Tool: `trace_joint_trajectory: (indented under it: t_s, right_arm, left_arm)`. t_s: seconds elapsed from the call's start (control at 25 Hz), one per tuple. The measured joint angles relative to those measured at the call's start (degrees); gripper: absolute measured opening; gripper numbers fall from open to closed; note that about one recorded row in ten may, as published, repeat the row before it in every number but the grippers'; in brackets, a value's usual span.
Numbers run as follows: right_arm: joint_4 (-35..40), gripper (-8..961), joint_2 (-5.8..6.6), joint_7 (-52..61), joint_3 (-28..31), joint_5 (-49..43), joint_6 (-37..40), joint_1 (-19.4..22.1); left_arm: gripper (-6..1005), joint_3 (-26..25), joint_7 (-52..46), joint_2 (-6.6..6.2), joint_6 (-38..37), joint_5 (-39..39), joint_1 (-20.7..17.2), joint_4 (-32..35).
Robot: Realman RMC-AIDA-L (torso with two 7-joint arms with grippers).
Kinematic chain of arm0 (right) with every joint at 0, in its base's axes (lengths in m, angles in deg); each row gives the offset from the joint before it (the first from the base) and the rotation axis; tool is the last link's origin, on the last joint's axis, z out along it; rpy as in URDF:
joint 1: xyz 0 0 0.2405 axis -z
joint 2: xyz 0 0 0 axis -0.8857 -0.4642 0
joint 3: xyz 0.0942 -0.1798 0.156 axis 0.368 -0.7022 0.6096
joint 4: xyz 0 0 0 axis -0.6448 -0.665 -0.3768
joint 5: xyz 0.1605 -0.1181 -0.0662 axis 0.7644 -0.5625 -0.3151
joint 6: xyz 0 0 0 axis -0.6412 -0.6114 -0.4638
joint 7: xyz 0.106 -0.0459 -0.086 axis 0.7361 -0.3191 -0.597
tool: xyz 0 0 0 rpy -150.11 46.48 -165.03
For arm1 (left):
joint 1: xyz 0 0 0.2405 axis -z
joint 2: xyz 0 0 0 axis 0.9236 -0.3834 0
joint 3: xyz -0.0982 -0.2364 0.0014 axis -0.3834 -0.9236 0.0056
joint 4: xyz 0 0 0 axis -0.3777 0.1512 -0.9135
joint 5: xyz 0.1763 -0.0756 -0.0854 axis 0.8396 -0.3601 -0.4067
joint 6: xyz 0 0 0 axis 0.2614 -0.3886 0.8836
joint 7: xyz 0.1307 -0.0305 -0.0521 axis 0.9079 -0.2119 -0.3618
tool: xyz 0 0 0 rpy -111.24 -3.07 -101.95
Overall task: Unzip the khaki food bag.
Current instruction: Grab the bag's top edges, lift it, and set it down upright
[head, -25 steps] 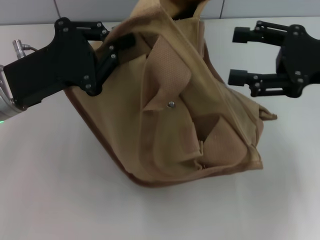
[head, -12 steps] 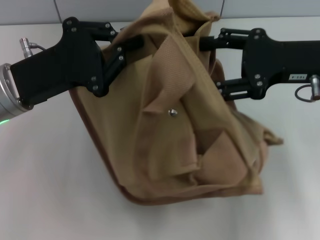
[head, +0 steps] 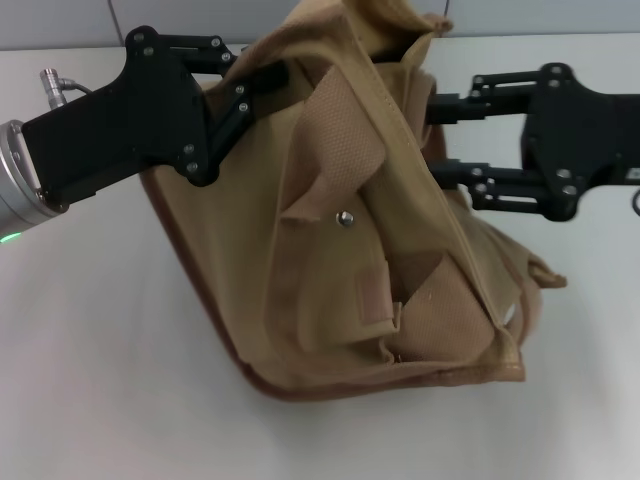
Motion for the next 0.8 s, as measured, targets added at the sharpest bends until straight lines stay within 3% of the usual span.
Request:
trace_joint_trajectory:
  t_s: [0.04,0.8]
  right_arm:
    - [0.04,538,0.05,-0.17,0.02,0.14,0.42,0.21]
    - [-1.60,540,-0.16,-1.04,-2.29,-5.58,-4.67,-4.65]
  left_arm:
    - [67,0.00,0.00,0.00,0.04,0.00,0.04,0.00]
    - [69,0.08,0.00,0.10,0.40,-0.21,1.16,-0.15]
